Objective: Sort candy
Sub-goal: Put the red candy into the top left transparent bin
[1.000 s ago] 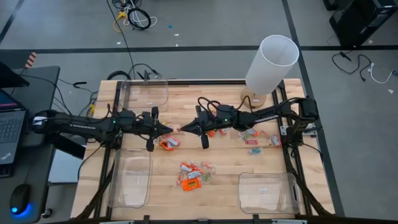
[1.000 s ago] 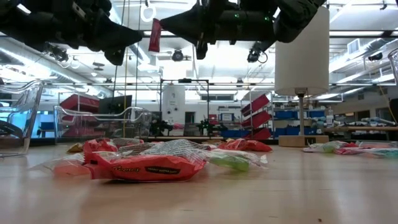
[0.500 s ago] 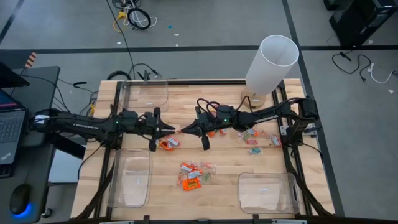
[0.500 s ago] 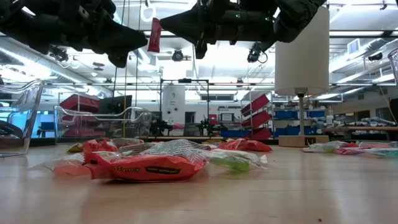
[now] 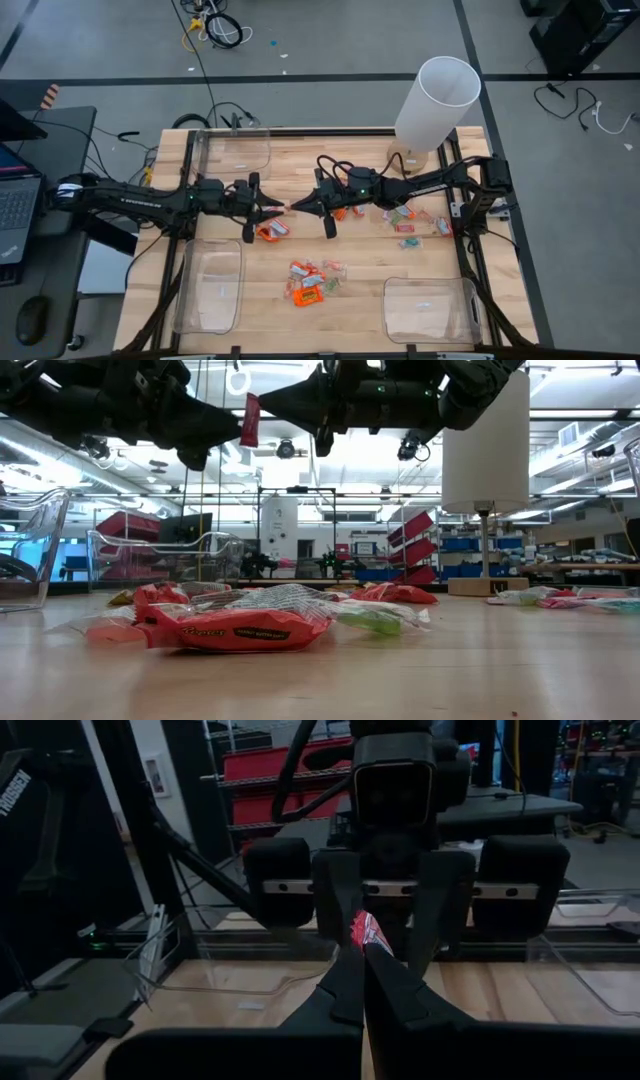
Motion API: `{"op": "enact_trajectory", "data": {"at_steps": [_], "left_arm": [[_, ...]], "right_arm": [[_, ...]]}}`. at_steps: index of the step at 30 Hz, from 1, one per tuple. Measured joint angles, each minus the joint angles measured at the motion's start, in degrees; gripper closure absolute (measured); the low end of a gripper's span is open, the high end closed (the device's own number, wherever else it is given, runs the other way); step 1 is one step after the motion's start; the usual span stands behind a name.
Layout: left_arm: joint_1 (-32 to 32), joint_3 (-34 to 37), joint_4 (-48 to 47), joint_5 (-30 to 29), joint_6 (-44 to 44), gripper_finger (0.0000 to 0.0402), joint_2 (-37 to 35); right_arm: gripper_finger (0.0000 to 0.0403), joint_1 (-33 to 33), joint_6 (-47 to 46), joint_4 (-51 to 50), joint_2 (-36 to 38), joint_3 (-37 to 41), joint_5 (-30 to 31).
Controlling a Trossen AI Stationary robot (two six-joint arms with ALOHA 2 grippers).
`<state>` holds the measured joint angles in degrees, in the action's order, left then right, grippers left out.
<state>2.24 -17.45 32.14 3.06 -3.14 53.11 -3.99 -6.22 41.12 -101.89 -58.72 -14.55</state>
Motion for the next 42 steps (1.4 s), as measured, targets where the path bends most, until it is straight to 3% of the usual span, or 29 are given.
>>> {"op": "enact_trajectory", "data": {"at_steps": [42], "left_arm": [[0.0,0.0,1.1,-1.6,-0.1,0.0302,0.2]], "right_arm": [[0.0403,-1.1,1.9,3.4,0.0,0.0,0.1]]}}
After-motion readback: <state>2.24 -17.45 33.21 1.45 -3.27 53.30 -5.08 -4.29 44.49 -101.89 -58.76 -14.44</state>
